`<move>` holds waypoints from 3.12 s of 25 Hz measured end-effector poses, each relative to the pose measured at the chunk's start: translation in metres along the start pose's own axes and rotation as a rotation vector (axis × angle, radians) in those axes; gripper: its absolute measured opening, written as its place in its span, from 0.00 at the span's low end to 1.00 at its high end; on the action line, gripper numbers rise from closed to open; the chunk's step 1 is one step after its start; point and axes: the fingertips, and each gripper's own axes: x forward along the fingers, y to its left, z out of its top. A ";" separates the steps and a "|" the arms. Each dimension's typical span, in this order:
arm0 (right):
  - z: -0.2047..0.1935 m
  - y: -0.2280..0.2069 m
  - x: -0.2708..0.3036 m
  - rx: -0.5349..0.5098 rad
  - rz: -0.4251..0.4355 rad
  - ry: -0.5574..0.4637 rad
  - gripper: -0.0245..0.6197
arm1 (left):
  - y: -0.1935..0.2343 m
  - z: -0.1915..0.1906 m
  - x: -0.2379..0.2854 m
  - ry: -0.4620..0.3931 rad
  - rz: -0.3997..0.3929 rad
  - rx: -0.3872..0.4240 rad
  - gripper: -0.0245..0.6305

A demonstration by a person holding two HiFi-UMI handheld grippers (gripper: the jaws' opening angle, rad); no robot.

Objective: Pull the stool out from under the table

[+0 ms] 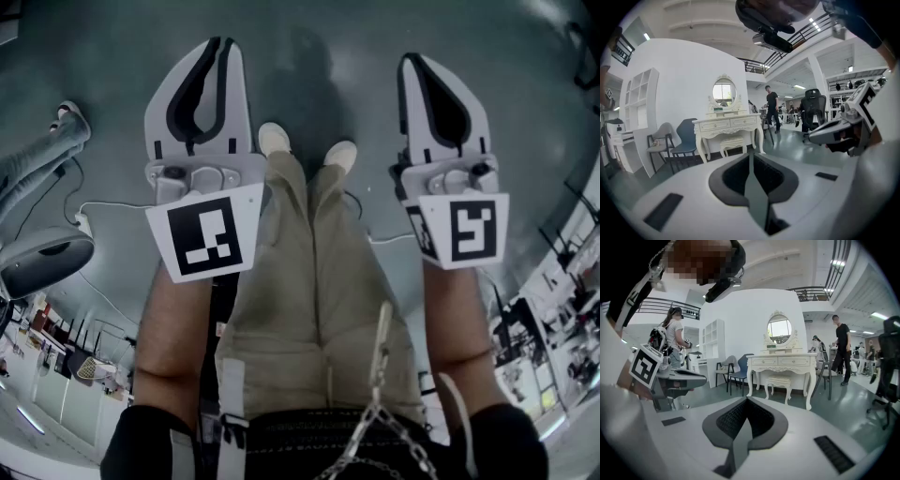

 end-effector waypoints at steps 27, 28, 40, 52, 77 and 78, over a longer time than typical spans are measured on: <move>0.016 -0.059 0.010 0.082 0.060 0.003 0.04 | -0.025 0.039 0.056 0.014 0.036 -0.010 0.08; 0.014 -0.058 0.015 0.094 0.065 0.007 0.04 | -0.023 0.040 0.061 0.011 0.036 -0.018 0.08; 0.005 -0.068 0.082 0.145 0.031 0.071 0.27 | 0.002 0.015 0.108 0.114 -0.072 -0.028 0.22; 0.041 -0.070 0.120 0.148 -0.019 0.071 0.31 | 0.063 0.041 0.139 0.095 -0.049 -0.004 0.25; 0.038 -0.136 0.187 0.093 0.038 0.116 0.34 | 0.058 0.057 0.230 0.110 -0.042 -0.014 0.25; 0.040 -0.139 0.191 0.090 0.044 0.119 0.34 | 0.060 0.057 0.233 0.116 -0.037 -0.015 0.25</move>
